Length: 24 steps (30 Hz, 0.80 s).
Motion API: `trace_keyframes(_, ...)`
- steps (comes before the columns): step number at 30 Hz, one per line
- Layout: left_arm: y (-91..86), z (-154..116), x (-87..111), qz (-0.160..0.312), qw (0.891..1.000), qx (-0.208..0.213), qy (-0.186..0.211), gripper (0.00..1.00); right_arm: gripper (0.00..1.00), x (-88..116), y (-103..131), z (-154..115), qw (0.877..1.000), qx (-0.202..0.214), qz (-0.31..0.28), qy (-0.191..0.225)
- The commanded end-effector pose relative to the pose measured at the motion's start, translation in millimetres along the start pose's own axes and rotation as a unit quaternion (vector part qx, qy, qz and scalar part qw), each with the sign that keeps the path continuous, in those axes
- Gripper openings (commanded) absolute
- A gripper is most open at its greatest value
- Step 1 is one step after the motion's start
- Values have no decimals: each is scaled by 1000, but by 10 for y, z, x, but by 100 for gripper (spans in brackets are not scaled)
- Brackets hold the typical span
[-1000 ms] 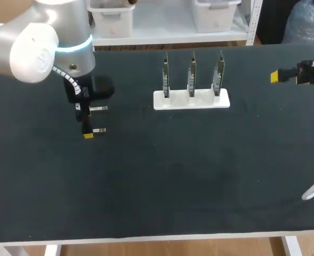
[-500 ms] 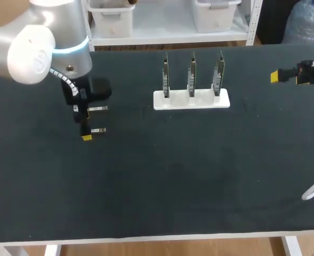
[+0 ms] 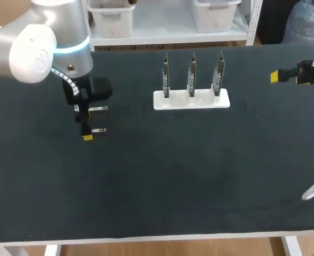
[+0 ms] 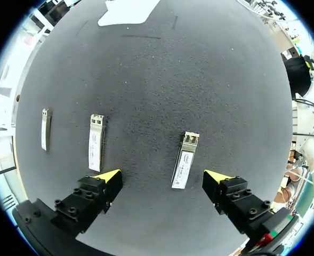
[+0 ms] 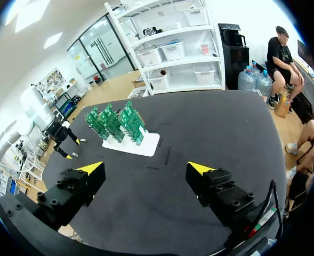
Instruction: Pick up the optical module with the left hand, and insert it into the network port with the right hand.
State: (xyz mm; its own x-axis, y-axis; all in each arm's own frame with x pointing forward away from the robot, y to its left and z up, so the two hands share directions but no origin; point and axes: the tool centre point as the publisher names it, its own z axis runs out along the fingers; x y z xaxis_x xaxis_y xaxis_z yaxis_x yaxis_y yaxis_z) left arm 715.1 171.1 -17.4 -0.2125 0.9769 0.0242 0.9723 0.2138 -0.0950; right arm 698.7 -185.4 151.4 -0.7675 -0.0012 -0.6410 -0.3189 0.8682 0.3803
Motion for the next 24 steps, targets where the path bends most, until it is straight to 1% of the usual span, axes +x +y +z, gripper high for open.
trace_keyframes(1,26,45,8,-1,1000,7,-1,100,100,1,2,4,1000,0,0,0)
trace_keyframes(8,9,77,36,-8,1000,9,-5,100,100,1,2,4,1000,0,0,0)
trace_keyframes(13,0,74,39,-4,1000,3,-4,100,100,1,2,4,1000,0,0,0)
trace_keyframes(14,-2,74,36,-3,1000,1,-4,54,100,1,2,4,1000,0,0,0)
trace_keyframes(15,-5,74,30,-1,1000,1,-3,14,100,1,2,4,1000,0,0,0)
trace_keyframes(16,-7,75,24,-1,1000,1,-3,0,100,1,2,4,1000,0,0,0)
trace_keyframes(24,-20,81,13,3,1000,1,3,0,100,1,2,4,1000,0,0,0)
